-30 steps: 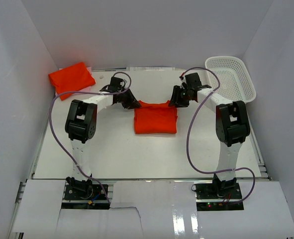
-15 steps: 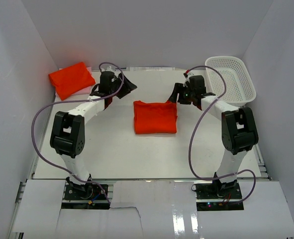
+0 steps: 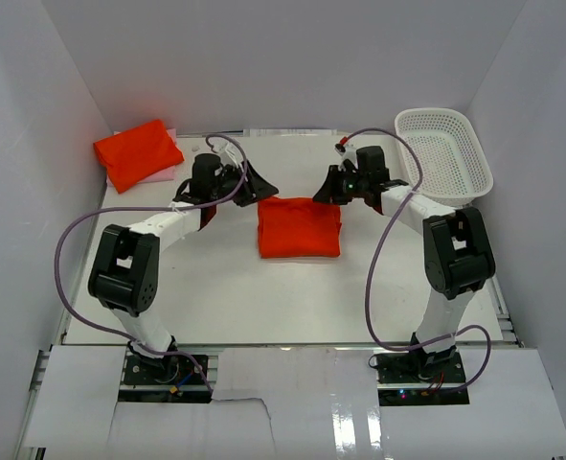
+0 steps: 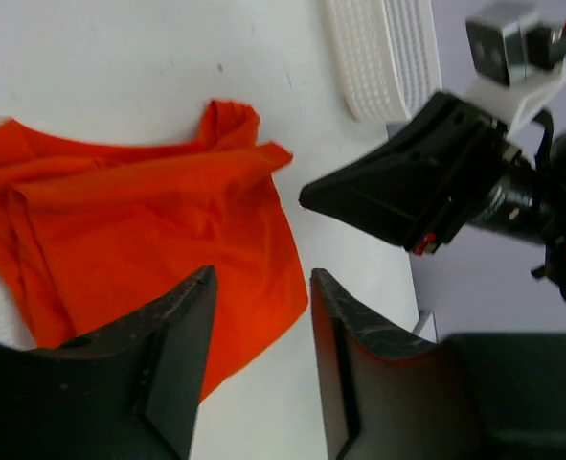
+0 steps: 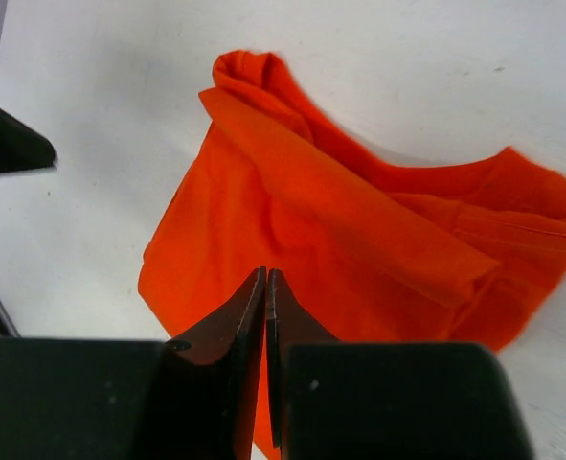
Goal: Fold and stack the t-shirts
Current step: Fold the long partially folded tshirt into a neat square, then smooth out wrinkles on the folded tshirt
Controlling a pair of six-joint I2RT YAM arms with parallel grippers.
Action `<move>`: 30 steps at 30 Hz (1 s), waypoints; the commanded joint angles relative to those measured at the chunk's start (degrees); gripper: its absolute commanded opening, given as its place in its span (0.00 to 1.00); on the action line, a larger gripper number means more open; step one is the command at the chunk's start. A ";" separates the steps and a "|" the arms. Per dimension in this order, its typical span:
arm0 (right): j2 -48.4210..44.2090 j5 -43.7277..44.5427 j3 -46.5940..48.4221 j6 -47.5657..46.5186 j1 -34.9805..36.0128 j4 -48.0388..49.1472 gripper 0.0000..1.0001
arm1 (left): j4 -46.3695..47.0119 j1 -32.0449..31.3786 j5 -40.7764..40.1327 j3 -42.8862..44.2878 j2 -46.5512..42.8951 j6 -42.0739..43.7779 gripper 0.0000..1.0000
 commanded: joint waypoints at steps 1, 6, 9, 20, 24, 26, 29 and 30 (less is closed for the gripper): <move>3.76 -7.86 2.51 0.98 0.94 0.77 0.08 | 4.52 -1.84 10.57 -3.26 1.18 1.49 0.52; 8.06 -10.67 4.00 1.60 2.61 1.56 0.08 | 6.81 -3.16 13.74 -5.03 4.96 2.81 0.28; 10.88 -13.22 5.85 1.78 3.14 1.21 0.08 | 7.34 -4.56 16.03 -4.42 7.33 2.99 0.01; 16.25 -17.80 6.21 2.92 3.85 3.84 0.08 | 8.13 -9.75 15.95 -4.94 11.56 5.27 0.00; 17.57 -18.59 6.29 2.92 3.93 4.99 0.08 | 9.44 -10.19 14.28 -6.00 14.37 6.06 0.00; 18.18 -18.68 6.73 2.83 3.93 4.81 0.08 | 9.80 -10.19 12.96 -6.61 16.21 6.68 0.00; 18.62 -19.20 7.00 2.75 4.02 5.08 0.08 | 10.24 -10.19 9.98 -7.32 18.23 8.00 0.00; 18.71 -19.12 7.09 2.48 4.11 4.99 0.08 | 10.50 -10.02 9.10 -7.32 18.85 8.26 0.00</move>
